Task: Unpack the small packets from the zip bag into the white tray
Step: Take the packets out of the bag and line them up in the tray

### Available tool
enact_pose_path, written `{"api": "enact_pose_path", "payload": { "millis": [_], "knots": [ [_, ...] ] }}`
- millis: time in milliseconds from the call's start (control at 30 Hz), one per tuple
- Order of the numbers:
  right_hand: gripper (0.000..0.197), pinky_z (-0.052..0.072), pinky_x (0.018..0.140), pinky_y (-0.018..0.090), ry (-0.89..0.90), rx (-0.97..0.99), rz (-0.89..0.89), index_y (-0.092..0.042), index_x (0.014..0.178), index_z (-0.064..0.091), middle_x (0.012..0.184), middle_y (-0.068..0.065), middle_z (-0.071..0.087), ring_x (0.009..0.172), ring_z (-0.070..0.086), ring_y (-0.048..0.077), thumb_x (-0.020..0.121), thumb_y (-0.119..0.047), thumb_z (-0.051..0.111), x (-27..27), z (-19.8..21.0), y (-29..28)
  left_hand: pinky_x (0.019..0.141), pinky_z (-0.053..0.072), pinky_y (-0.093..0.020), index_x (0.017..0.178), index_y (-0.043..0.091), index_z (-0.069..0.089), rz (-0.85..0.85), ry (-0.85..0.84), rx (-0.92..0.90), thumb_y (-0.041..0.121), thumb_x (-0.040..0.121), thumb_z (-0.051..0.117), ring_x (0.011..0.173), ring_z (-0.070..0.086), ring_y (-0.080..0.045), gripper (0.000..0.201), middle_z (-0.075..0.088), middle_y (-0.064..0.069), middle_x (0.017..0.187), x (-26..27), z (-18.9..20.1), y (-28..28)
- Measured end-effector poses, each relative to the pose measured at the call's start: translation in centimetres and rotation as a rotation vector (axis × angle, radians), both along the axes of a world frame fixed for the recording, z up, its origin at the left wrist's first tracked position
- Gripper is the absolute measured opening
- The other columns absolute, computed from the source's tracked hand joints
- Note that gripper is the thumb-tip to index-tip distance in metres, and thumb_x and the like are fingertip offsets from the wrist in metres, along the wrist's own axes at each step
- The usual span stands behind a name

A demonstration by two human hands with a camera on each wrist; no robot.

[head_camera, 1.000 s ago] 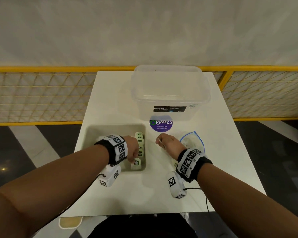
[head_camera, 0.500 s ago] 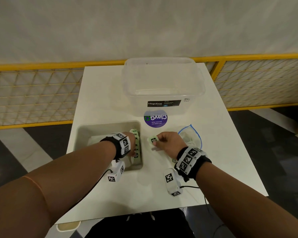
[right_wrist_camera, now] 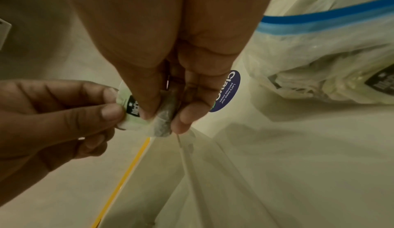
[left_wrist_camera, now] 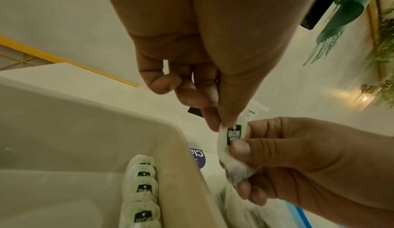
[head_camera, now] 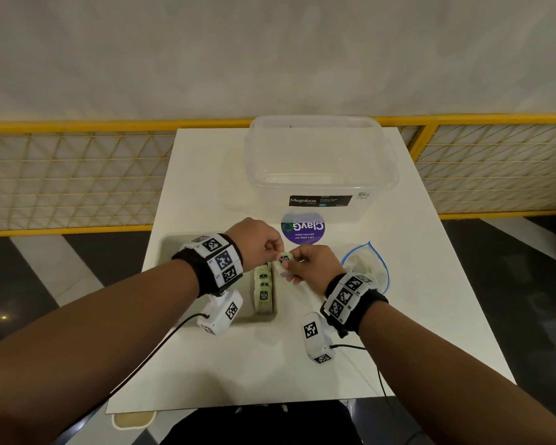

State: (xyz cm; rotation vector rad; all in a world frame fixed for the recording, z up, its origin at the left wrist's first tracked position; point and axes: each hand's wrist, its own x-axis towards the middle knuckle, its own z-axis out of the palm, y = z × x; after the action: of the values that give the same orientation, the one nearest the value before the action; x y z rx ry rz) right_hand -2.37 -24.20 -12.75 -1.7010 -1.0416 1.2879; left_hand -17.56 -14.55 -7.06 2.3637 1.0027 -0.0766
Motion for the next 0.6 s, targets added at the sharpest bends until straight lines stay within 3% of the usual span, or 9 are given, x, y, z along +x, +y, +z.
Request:
{"api": "enact_pose_path", "payload": {
  "millis": [100, 167, 300, 467, 600],
  "knots": [
    [0.006, 0.057, 0.066, 0.035, -0.028, -0.02, 0.014, -0.007, 0.081, 0.068, 0.067, 0.004, 0.071, 0.06, 0.065, 0.019, 0.083, -0.009, 0.073, -0.4, -0.3, 0.2, 0.076, 0.047, -0.022, 0.094, 0.027, 0.071, 0.036, 0.013, 0.033, 0.028, 0.086, 0.067, 0.075, 0.057, -0.005, 0.01, 0.067, 0.011, 0.083, -0.6, 0.3, -0.1],
    [0.012, 0.058, 0.067, 0.035, -0.065, -0.036, 0.015, -0.006, 0.084, 0.068, 0.065, 0.001, 0.069, 0.057, 0.064, 0.017, 0.08, -0.014, 0.076, -0.7, -0.5, 0.3, 0.075, 0.044, -0.022, 0.096, 0.026, 0.071, 0.033, 0.032, 0.066, 0.028, 0.087, 0.064, 0.076, 0.056, -0.006, 0.011, 0.069, 0.01, 0.087, -1.0, 0.7, 0.0],
    [0.022, 0.06, 0.071, 0.046, -0.136, -0.068, 0.036, -0.018, 0.092, 0.059, 0.074, -0.002, 0.065, 0.061, 0.067, 0.024, 0.079, -0.019, 0.077, -1.1, -1.4, 0.7, 0.073, 0.043, -0.022, 0.098, 0.027, 0.07, 0.037, 0.08, 0.145, 0.025, 0.09, 0.058, 0.075, 0.053, -0.009, 0.015, 0.069, 0.009, 0.089, -2.5, 1.6, 0.1],
    [0.036, 0.06, 0.074, 0.049, -0.111, -0.159, 0.13, -0.016, 0.114, 0.048, 0.077, 0.003, 0.067, 0.062, 0.07, 0.025, 0.083, -0.012, 0.068, -1.4, -1.4, 0.8, 0.079, 0.049, -0.027, 0.097, 0.029, 0.071, -0.104, 0.342, 0.073, 0.021, 0.087, 0.057, 0.087, 0.063, -0.015, 0.02, 0.069, 0.008, 0.093, -2.8, 0.3, -0.8],
    [0.033, 0.06, 0.071, 0.048, -0.091, -0.177, 0.156, -0.01, 0.114, 0.049, 0.07, 0.007, 0.066, 0.057, 0.067, 0.025, 0.085, 0.001, 0.06, -1.7, -1.3, 1.1, 0.081, 0.05, -0.026, 0.096, 0.027, 0.074, -0.301, 0.588, -0.081, 0.021, 0.083, 0.065, 0.089, 0.063, -0.015, 0.017, 0.07, 0.007, 0.094, -1.6, -3.1, -2.0]
  ]
}}
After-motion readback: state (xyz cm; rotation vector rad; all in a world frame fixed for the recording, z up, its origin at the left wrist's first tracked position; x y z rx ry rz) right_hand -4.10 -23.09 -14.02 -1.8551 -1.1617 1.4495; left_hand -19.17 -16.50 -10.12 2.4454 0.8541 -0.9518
